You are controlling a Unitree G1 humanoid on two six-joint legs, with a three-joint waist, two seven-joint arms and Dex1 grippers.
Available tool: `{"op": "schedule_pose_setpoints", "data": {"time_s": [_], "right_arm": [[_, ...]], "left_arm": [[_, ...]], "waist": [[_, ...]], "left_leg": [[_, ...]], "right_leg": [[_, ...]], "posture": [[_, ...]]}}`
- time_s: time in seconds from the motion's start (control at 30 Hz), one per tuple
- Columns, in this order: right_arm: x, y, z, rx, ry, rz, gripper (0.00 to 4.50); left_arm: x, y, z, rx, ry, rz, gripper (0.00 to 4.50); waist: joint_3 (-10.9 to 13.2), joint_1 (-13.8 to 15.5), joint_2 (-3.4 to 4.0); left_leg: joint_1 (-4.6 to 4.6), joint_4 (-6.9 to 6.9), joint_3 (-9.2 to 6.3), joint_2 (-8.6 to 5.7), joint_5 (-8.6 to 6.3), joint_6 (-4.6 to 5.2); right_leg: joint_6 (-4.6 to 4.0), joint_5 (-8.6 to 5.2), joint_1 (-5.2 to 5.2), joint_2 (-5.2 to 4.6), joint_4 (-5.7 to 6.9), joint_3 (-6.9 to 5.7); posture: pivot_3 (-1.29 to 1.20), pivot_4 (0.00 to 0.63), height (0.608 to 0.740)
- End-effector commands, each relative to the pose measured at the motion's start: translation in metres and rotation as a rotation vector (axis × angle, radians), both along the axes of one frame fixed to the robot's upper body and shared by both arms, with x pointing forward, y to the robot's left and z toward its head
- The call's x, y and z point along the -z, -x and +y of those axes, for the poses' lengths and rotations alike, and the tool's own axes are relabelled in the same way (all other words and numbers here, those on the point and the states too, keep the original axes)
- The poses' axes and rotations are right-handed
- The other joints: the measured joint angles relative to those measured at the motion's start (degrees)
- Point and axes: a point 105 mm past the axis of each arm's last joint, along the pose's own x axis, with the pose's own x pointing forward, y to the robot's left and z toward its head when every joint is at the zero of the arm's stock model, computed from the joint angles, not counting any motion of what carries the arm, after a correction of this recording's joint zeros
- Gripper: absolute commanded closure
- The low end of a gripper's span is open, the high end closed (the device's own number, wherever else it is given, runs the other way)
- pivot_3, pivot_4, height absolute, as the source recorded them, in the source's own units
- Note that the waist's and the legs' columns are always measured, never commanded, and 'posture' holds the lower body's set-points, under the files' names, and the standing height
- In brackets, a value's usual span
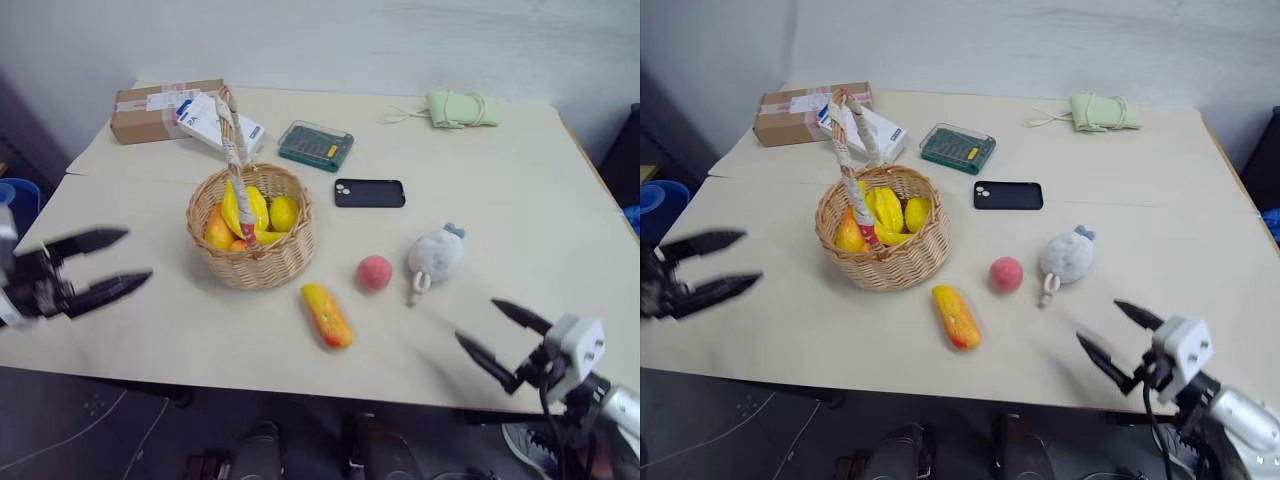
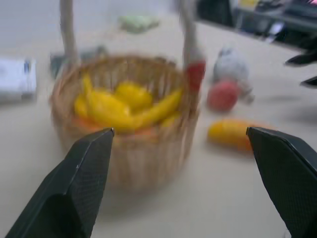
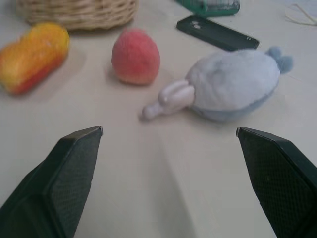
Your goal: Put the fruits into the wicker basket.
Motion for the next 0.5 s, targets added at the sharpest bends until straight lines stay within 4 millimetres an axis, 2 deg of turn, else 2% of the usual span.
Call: {"op": "schedule_pose_setpoints", "data": {"time_s": [0.03,0.13,0.2,0.3,0.4,0.5], "right_arm": [[-0.012,-0.023,-0.001,0.047,-0.031,0.075,0.04],[-0.031,-0.063,0.004,0.078,-0.069,0.08,0.04],[-0.031,-0.082,-0.001,0.145,-0.064,0.14,0.04],[-0.029,-0.107,-0.001,0.208,-0.067,0.167,0.04],[-0.013,-0.116,0.007,0.208,-0.044,0.234,0.04],[0.001,-0.118,0.017,0.183,-0.116,0.331,0.04]], "left_arm": [[-0.003,0.002,-0.016,0.078,-0.013,0.04,0.0],[0.003,-0.007,-0.019,0.099,0.007,0.055,0.0],[0.012,-0.009,-0.022,0.12,-0.024,0.08,0.0],[0.012,-0.014,-0.027,0.139,-0.007,0.066,0.0],[0.013,-0.011,-0.029,0.15,0.021,0.09,0.0],[0.011,-0.01,-0.023,0.12,0.05,0.085,0.0]], "waist": [[0.0,-0.3,0.15],[0.0,-0.6,0.22],[0.1,-0.3,0.25],[0.1,0.1,0.2],[0.1,0.2,0.19],[0.1,0.0,0.19]], "left_leg": [[0.04,-0.05,0.11,-0.01,0.0,0.01],[0.1,-0.1,0.25,0.04,0.01,-0.05],[0.04,-0.09,0.28,0.05,0.13,-0.2],[-0.02,-0.08,0.19,0.09,0.14,-0.33],[-0.12,-0.07,0.09,0.11,0.16,-0.34],[-0.18,-0.04,0.1,0.08,0.12,-0.27]], "right_leg": [[0.08,0.04,-0.01,0.02,-0.01,0.07],[0.36,0.18,-0.15,0.22,0.12,0.09],[0.33,0.16,-0.35,0.33,0.36,0.11],[0.19,0.08,-0.43,0.51,0.48,0.06],[0.21,0.05,-0.44,0.49,0.5,-0.01],[0.33,0.02,-0.44,0.41,0.49,0.01]], "posture": [[0.0,0.15,0.74],[0.0,0.15,0.74],[0.0,0.15,0.74],[0.0,0.15,0.74],[0.0,0.15,0.74],[0.0,0.15,0.74]]}}
